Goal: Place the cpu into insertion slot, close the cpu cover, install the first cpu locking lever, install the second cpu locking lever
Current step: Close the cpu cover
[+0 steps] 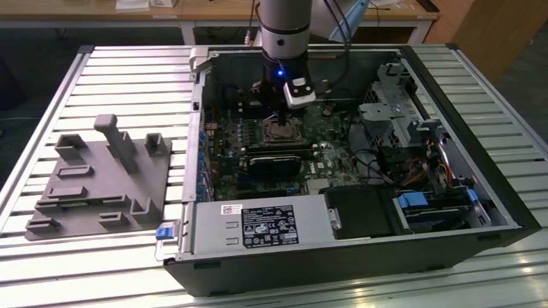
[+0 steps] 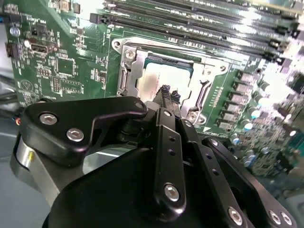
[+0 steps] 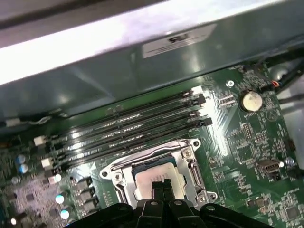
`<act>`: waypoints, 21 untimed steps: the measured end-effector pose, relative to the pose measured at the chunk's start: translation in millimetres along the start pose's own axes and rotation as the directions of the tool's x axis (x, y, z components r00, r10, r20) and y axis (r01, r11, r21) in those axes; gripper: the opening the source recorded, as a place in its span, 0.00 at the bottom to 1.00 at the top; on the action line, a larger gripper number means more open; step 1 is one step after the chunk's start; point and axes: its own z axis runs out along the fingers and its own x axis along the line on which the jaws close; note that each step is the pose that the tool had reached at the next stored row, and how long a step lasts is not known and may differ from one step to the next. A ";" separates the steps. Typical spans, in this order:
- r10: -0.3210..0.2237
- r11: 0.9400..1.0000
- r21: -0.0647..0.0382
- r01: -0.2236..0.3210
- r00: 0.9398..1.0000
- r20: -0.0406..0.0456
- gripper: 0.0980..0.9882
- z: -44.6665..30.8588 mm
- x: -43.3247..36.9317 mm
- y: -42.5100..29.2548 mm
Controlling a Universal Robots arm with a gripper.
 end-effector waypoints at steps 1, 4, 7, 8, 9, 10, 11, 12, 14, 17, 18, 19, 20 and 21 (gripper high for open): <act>-0.016 1.000 0.001 0.016 1.000 0.000 0.01 -0.1 0.0 0.0; -0.067 0.998 -0.001 0.067 0.998 -0.001 0.01 0.1 0.0 0.0; -0.113 0.994 -0.001 0.113 0.994 -0.002 0.01 0.2 0.0 0.0; -0.125 0.992 0.000 0.125 0.992 -0.003 0.01 0.3 0.0 0.0; -0.134 0.991 0.001 0.134 0.991 -0.004 0.01 0.4 0.0 -0.1; -0.139 0.990 0.001 0.139 0.990 -0.004 0.01 0.5 -0.1 -0.4; -0.142 0.990 0.001 0.142 0.990 -0.005 0.01 0.6 -0.3 -1.0; -0.144 0.990 0.001 0.144 0.990 -0.005 0.01 0.7 -0.5 -1.6; -0.146 0.989 0.001 0.146 0.989 -0.007 0.01 1.3 -1.0 -2.6; -0.160 0.987 0.001 0.160 0.987 -0.011 0.01 2.2 -1.8 -2.6; -0.173 0.985 0.001 0.173 0.985 -0.012 0.01 2.4 -1.8 -2.7; -0.186 0.983 0.000 0.186 0.982 -0.012 0.01 2.5 -1.8 -2.7; -0.200 0.980 0.000 0.200 0.980 -0.013 0.01 2.7 -1.8 -2.7; -0.213 0.977 -0.001 0.213 0.977 -0.013 0.01 2.8 -1.8 -2.6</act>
